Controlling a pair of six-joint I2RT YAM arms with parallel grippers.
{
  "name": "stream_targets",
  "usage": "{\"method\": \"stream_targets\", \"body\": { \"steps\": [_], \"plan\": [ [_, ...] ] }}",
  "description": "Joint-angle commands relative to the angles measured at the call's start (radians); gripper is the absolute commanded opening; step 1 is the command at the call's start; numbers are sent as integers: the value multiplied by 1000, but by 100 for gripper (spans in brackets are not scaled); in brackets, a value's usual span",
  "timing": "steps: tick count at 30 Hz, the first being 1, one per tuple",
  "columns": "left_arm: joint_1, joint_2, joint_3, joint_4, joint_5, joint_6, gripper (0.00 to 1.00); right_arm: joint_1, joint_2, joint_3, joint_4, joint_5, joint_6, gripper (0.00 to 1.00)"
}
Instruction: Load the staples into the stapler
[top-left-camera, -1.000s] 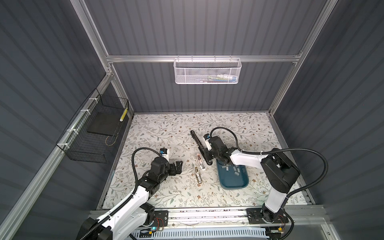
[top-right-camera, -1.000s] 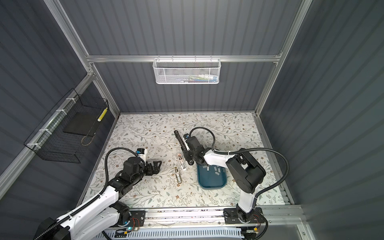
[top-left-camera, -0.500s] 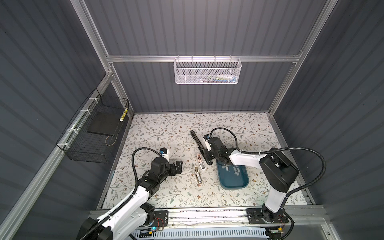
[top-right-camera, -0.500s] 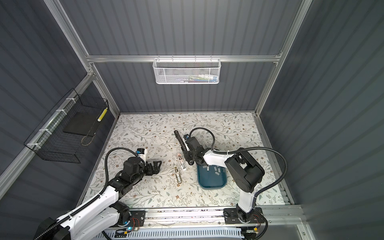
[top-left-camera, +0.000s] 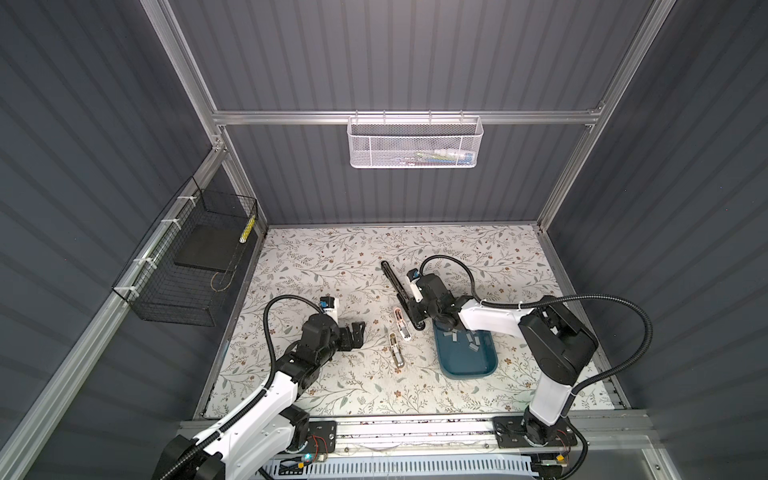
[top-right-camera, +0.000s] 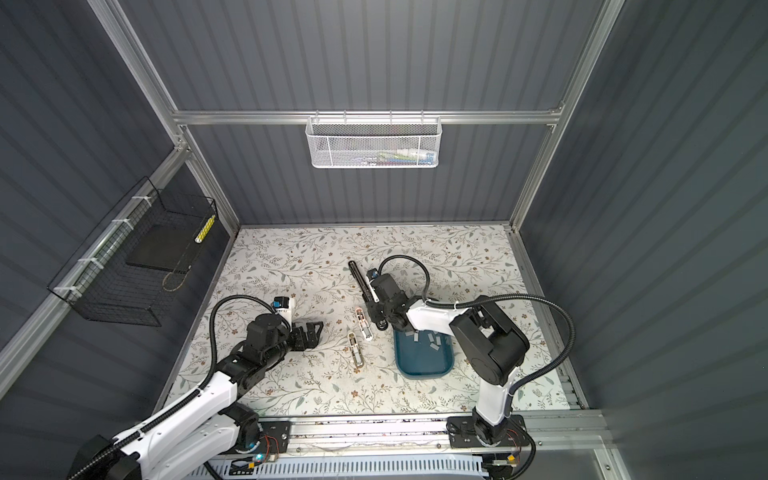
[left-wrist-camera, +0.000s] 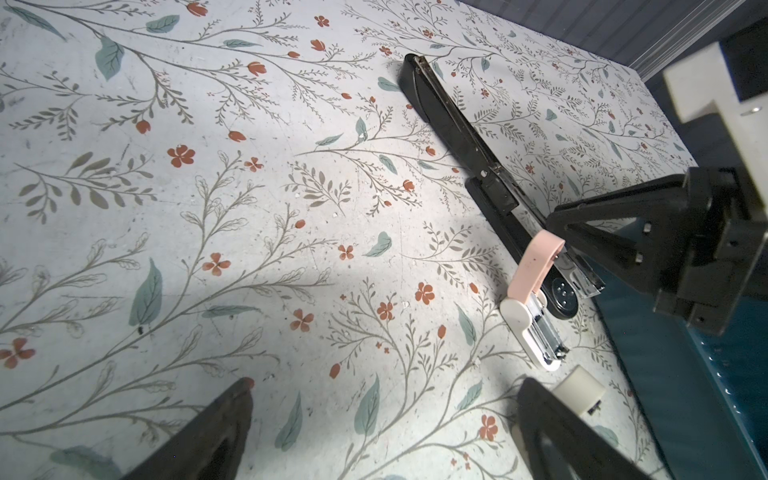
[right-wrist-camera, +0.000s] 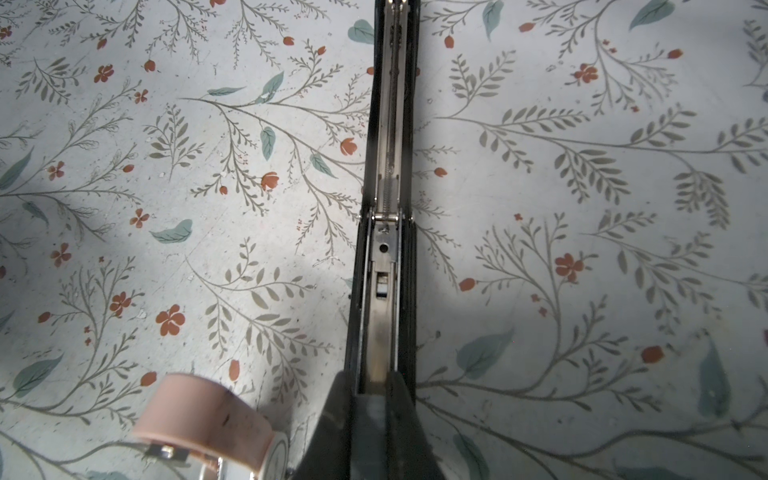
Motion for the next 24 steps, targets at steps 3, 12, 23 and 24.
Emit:
{"method": "stream_targets", "body": {
  "steps": [3,12,23,24],
  "plan": [
    [-9,3,3,2,-10,7,100,1,-59,-17,0,-3,-8,4],
    [-9,4,4,1,-10,7,100,1,-39,-18,6,-4,-5,5],
    [-9,4,3,1,-10,7,100,0,-9,-31,15,18,3,4],
    [-9,3,3,1,-10,7,100,-1,-7,-31,15,20,2,4]
  ]
}}
